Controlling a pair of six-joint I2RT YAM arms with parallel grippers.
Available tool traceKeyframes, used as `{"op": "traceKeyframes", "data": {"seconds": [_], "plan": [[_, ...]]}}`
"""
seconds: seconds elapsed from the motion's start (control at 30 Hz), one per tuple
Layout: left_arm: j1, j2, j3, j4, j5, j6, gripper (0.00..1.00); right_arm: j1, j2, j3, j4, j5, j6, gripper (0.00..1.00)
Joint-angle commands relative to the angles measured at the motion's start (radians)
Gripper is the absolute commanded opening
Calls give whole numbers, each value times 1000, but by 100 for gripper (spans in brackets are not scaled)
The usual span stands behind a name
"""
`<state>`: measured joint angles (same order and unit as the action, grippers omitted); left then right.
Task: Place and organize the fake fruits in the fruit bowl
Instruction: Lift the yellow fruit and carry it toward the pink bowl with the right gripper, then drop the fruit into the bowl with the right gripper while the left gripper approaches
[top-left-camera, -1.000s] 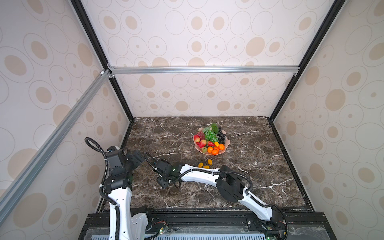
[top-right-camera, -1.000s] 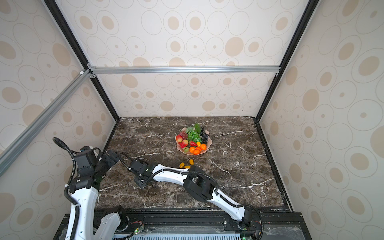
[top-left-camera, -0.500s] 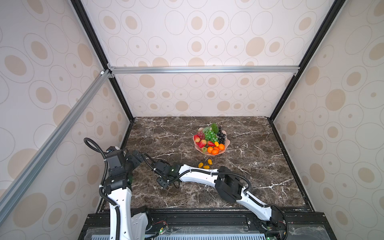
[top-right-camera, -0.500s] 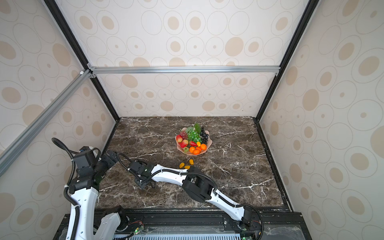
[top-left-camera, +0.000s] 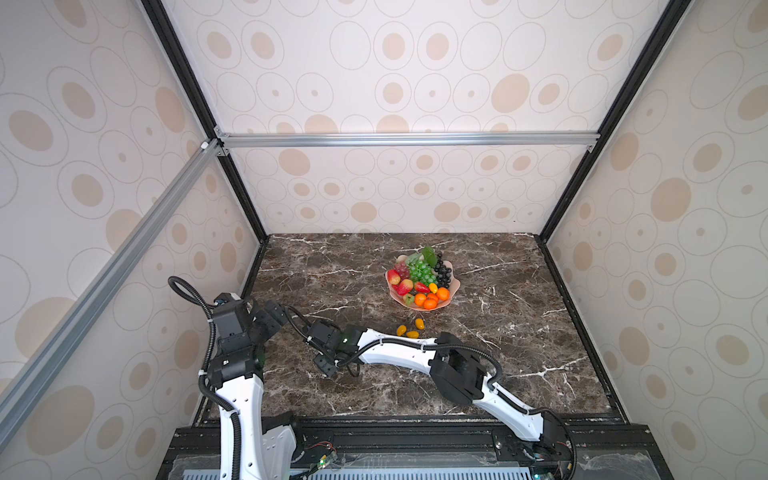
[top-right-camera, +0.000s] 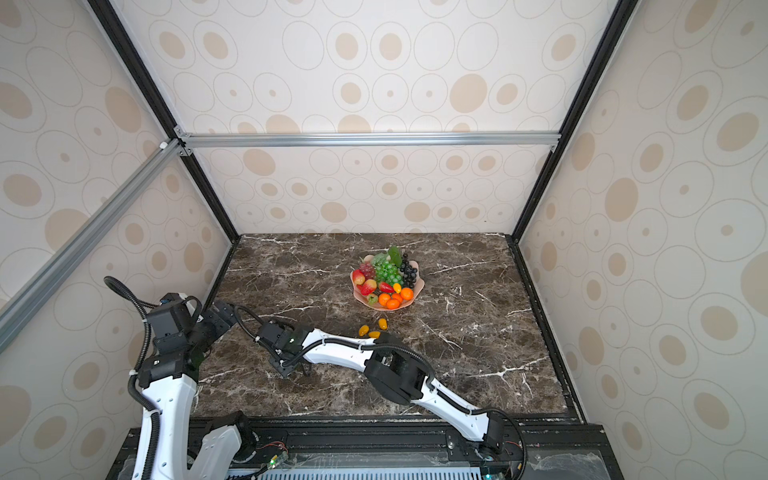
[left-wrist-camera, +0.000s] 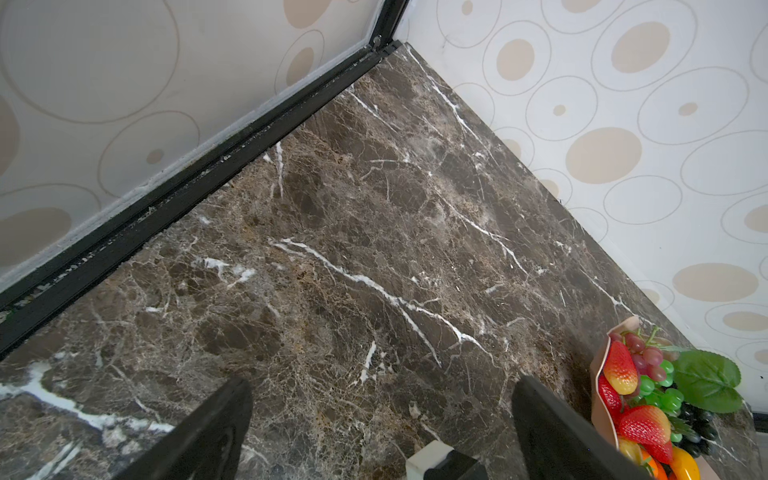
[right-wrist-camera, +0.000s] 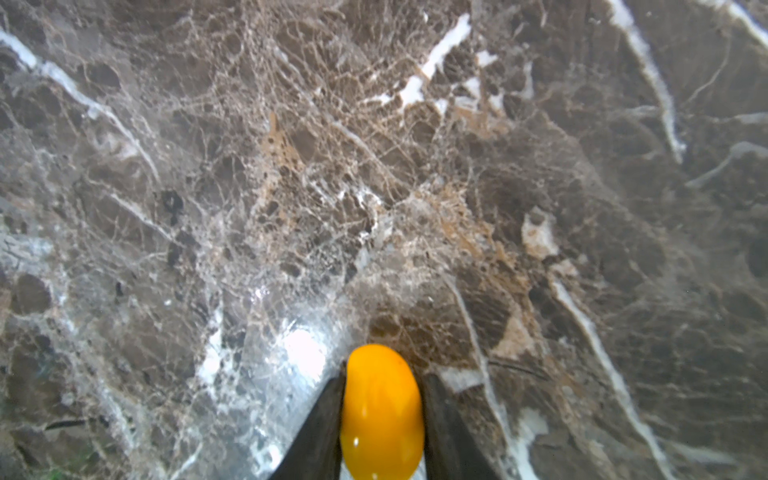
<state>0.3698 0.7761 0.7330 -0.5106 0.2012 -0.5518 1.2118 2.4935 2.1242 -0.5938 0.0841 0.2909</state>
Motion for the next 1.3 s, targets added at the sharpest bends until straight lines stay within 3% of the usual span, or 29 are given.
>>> {"op": "traceKeyframes", "data": {"seconds": [0.0, 0.4, 0.53, 0.67, 0.93, 1.27], "plan": [[8, -15, -3, 24, 35, 25, 98, 6, -53, -63, -8, -4, 27, 33], [-5, 12, -58, 156, 236, 7, 98, -55, -319, -388, 177, -84, 109, 31], [-60, 23, -81, 211, 237, -20, 98, -90, -421, -506, 219, -70, 123, 30], [-152, 49, -88, 263, 201, -50, 98, -137, -530, -630, 256, -36, 132, 30], [-420, 172, -80, 406, 87, -108, 98, -284, -710, -802, 262, 21, 111, 29], [-667, 354, -16, 538, -16, -130, 98, -528, -831, -901, 253, 28, 73, 29]]}}
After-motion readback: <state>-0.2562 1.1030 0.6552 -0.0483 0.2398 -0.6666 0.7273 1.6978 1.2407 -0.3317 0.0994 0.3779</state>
